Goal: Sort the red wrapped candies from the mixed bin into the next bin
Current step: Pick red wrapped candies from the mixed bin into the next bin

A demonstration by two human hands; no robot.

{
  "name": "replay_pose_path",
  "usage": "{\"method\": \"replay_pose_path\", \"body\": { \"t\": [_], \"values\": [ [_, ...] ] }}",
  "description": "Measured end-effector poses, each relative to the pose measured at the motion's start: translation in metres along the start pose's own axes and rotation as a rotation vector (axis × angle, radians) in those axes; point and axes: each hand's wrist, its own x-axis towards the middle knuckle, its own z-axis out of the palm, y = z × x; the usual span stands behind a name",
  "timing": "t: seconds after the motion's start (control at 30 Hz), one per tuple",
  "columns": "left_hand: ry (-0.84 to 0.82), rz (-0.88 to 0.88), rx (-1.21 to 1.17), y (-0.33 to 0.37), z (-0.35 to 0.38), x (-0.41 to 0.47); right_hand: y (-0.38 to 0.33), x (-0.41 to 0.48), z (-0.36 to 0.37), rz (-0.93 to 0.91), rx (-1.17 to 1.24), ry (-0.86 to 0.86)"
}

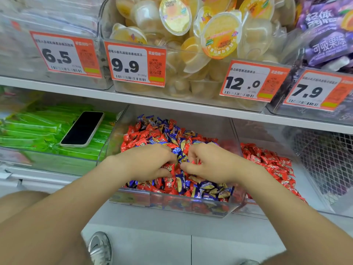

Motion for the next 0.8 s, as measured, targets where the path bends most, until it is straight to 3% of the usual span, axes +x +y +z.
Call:
{"method": "replay_pose_path", "body": {
  "t": [0.2,0.3,0.57,0.73,0.8],
  "values": [
    [0.111,-0.084,-0.259,-0.005,-0.014,-0.020,-0.008,0.007,0.006,0.042,0.157,0.092],
    [0.101,-0.127,-0.367,-0.010,-0.017,-0.027,-0.016,0.014,0.017,0.063,0.099,0.075],
    [0.088,-0.194,-0.357,-0.012,-0.017,-0.032,-0.030,0.023,0.033,0.063,-0.305,-0.098],
    [0.156,-0.183,-0.319,-0.012,-0.019,-0.033,-0.030,0.026,0.025,0.031,-0.345,-0.126],
    [0.204,-0.184,-0.316,-0.010,-0.021,-0.032,-0.027,0.028,0.022,0.048,-0.251,-0.078]
  ]
}}
